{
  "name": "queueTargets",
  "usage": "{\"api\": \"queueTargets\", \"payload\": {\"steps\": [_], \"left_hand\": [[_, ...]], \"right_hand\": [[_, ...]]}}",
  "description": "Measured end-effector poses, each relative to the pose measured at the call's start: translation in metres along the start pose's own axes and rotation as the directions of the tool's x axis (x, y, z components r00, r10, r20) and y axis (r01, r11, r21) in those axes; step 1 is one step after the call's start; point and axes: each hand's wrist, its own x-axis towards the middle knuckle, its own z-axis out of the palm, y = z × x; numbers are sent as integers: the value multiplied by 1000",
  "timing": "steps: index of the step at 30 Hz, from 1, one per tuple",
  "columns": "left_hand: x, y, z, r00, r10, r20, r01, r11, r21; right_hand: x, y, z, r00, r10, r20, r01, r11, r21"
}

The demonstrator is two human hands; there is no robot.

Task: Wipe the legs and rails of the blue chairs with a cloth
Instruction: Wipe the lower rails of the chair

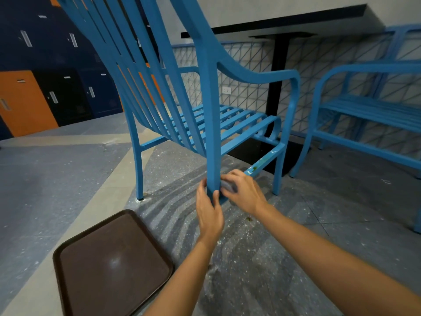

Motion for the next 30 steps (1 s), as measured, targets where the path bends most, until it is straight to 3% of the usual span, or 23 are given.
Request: {"api": "queueTargets", "payload": {"steps": [7,14,19,26,30], "left_hand": [[1,-7,11,999,-34,20,33,998,44],[0,-9,14,1000,-31,-7,31,997,77],[1,-10,11,999,-49,17,47,994,103],[0,-7,8,998,-59,28,55,990,131],[-19,-2,10,997,-65,-41,71,981,183]], "right_hand": [[-18,21,23,974,-202,106,211,974,-81],[-17,33,24,938,-328,111,346,891,-294],[-10,47,16,951,-272,145,307,877,-371],[3,71,-1,994,-29,110,74,898,-434],[9,70,-8,994,27,102,17,912,-410]]}}
